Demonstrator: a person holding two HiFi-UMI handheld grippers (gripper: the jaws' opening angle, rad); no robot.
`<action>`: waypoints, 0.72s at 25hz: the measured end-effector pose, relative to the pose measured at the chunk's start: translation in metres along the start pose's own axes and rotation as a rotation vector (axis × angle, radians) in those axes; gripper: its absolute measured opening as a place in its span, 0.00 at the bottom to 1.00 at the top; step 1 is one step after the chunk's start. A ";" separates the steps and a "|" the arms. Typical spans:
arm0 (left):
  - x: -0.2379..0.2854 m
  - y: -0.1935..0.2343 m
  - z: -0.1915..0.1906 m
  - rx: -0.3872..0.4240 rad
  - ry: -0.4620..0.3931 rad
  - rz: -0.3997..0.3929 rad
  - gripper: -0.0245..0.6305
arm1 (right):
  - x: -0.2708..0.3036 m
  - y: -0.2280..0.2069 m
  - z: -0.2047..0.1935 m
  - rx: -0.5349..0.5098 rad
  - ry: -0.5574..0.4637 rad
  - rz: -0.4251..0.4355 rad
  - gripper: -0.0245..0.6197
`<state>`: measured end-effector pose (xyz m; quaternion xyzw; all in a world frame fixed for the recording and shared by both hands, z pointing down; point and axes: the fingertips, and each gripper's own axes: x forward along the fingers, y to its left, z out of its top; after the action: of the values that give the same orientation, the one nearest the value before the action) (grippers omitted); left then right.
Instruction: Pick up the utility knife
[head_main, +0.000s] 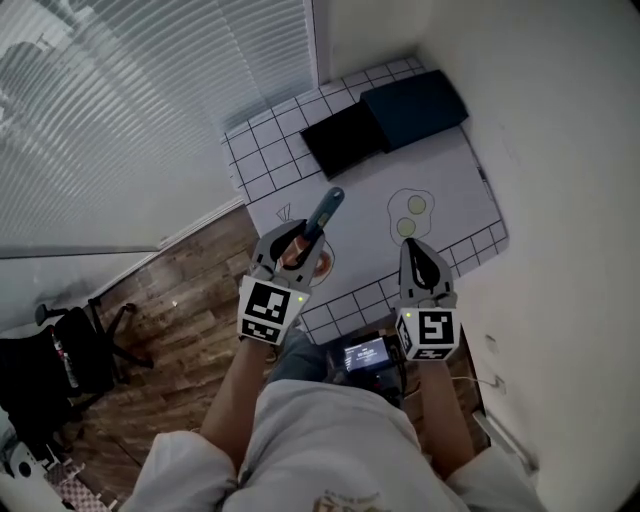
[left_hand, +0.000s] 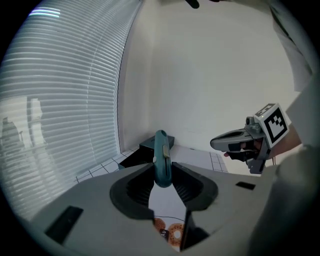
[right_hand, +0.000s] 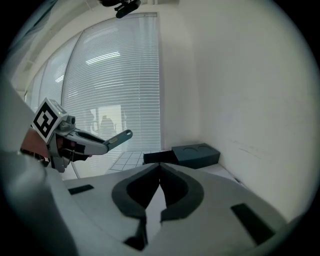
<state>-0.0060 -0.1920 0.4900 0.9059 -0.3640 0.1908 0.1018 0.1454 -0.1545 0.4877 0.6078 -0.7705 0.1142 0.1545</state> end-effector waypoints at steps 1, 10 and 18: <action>-0.003 -0.001 0.005 -0.002 -0.009 0.003 0.22 | -0.001 0.001 0.005 -0.005 -0.007 0.004 0.05; -0.033 0.000 0.040 -0.008 -0.096 0.049 0.22 | -0.012 0.001 0.047 -0.015 -0.076 0.005 0.05; -0.057 -0.001 0.069 -0.002 -0.169 0.077 0.22 | -0.024 0.010 0.079 -0.027 -0.142 0.011 0.05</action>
<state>-0.0240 -0.1784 0.4036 0.9040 -0.4061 0.1169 0.0642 0.1333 -0.1590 0.4060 0.6079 -0.7844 0.0612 0.1069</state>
